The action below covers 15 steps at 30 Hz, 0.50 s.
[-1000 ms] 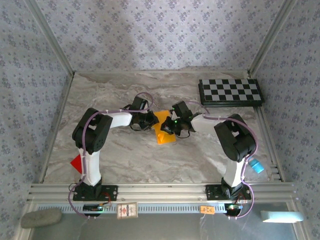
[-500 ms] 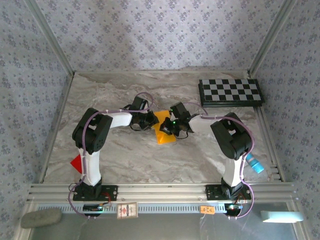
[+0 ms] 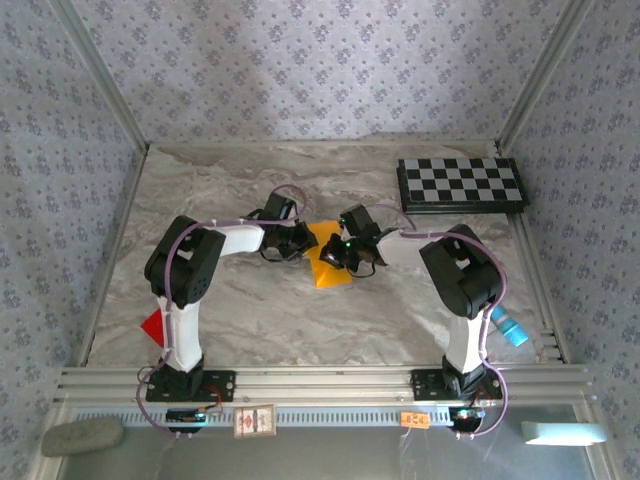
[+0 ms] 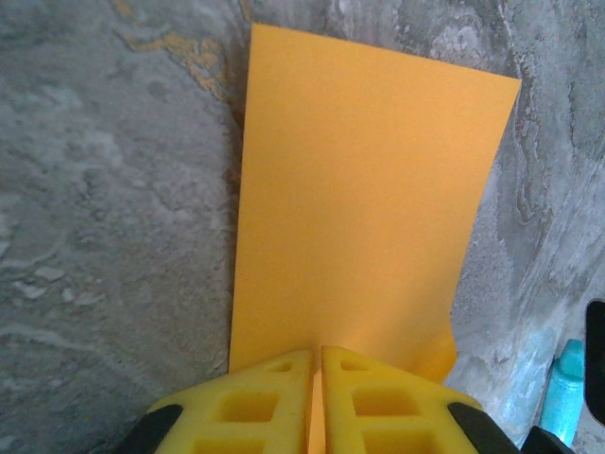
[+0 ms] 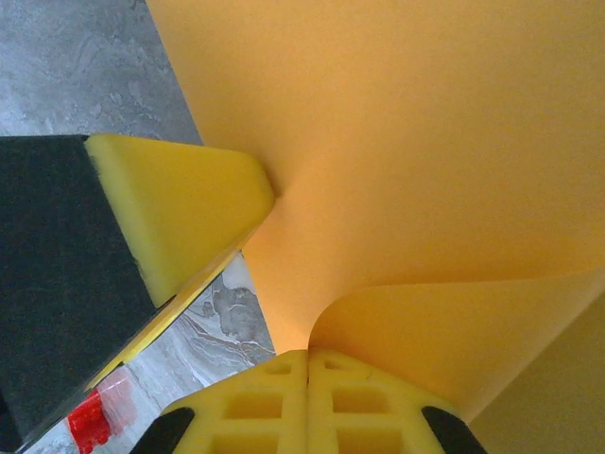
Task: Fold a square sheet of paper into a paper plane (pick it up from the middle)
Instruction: Fold the triangle a second time at the center of the table.
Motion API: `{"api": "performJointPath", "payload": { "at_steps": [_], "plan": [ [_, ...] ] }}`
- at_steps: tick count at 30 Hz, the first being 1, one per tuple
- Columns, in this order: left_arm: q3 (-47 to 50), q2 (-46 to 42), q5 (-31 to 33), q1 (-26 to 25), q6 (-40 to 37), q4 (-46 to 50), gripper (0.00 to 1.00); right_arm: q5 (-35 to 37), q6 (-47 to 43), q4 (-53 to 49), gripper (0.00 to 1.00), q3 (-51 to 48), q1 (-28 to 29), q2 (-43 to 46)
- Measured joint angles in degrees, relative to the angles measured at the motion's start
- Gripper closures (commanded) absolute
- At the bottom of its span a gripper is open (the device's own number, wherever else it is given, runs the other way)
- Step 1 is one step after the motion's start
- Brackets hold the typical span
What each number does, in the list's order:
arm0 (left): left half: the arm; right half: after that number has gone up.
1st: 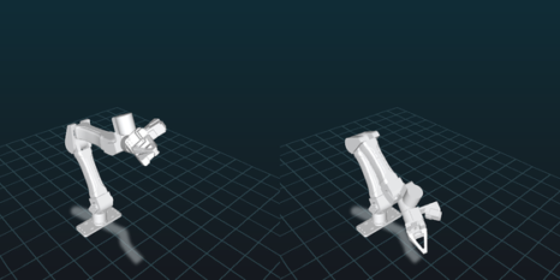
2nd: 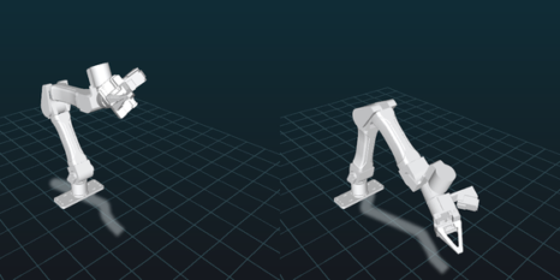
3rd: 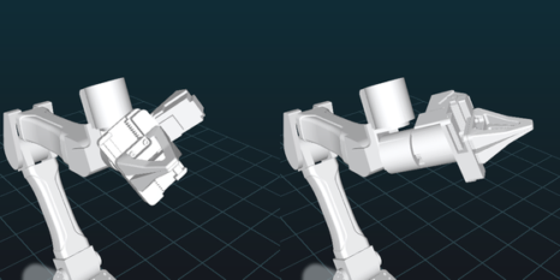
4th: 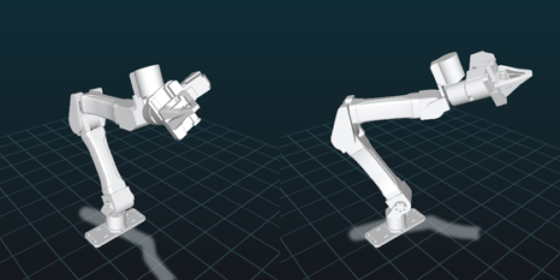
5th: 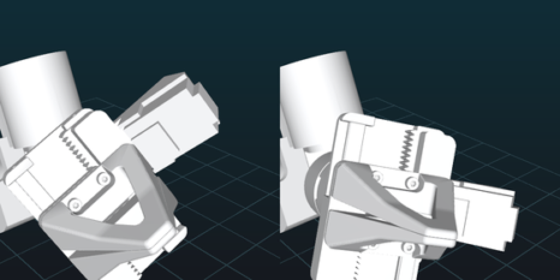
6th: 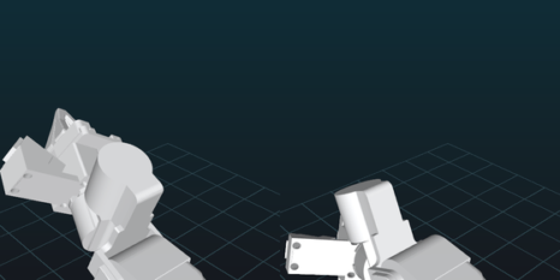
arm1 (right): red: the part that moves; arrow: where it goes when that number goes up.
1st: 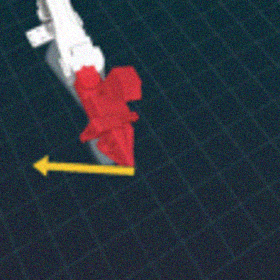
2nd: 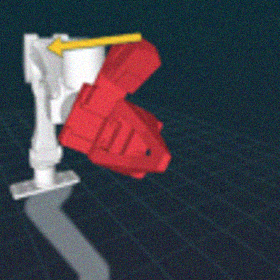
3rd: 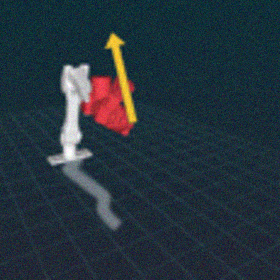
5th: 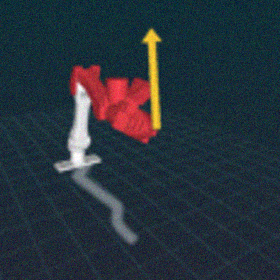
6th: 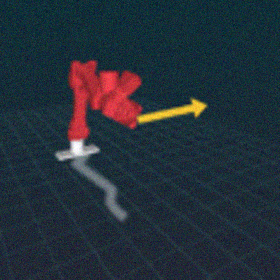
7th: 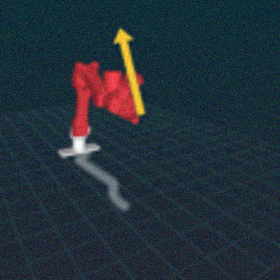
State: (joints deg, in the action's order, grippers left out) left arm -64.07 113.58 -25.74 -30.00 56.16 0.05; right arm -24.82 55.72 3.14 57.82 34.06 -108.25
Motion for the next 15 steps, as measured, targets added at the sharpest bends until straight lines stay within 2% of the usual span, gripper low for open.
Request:
{"api": "performJointPath", "payload": {
  "at_steps": [15],
  "plan": [
    [0.0, 0.0, 0.0, 0.0, 0.0, -0.04, 0.88, 0.0, 0.24, 0.57, 1.0, 0.15, 0.0, -1.31]
  ]
}}
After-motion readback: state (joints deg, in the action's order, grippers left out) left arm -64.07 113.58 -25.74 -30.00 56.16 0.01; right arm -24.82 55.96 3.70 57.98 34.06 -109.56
